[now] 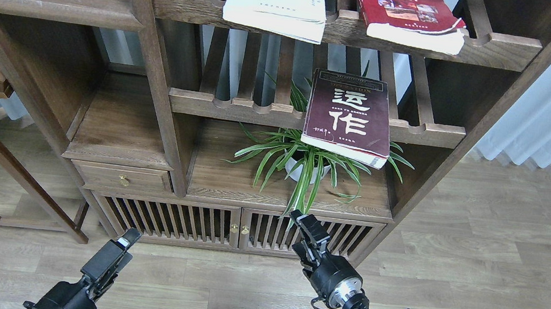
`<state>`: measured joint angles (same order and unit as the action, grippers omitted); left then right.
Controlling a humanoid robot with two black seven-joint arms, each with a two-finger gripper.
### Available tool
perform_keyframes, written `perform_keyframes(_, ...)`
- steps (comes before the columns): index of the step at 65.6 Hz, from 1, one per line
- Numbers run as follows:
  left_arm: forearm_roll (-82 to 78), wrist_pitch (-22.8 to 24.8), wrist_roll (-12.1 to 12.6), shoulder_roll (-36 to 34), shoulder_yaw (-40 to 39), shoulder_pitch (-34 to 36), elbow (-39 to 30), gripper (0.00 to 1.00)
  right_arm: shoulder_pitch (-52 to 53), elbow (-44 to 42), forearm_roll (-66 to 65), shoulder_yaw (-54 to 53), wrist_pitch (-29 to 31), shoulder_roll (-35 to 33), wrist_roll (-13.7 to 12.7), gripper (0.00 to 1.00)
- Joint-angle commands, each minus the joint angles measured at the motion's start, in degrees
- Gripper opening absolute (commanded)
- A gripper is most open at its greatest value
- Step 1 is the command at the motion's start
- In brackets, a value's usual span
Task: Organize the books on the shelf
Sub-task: 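Reach the right gripper toward the maroon book on the middle shelf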
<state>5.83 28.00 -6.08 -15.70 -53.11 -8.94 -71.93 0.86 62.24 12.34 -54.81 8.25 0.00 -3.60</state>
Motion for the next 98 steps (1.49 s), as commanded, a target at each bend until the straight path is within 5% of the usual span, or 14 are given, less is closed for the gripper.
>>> perform_keyframes(1, -0.03, 0.0, 0.19, 0.14, -1.91, 0.24, 0.48, 1.0, 0.46, -0.28, -0.12, 2.77, 5.54, 0.0, -0.09, 1.0)
perform_keyframes(55, -0.73, 0.0, -0.43, -0.3, -2.44, -0.11, 0.83, 1.0, 6.26, -7.49, -0.48, 4.18, 7.48, 0.0, -0.62, 1.0)
perform_keyframes(71, -0.82, 0.0, -0.52, -0.21, -2.18, 0.15, 0.83, 1.0, 6.7, -8.89, -0.74, 4.18, 19.75, 0.0, -0.35, 1.0)
perform_keyframes(98, -0.82, 0.0, -0.52, -0.74, -2.44, 1.03, 1.18, 1.0, 9.69, -9.51, -0.74, 3.22, 19.75, 0.0, -0.09, 1.0)
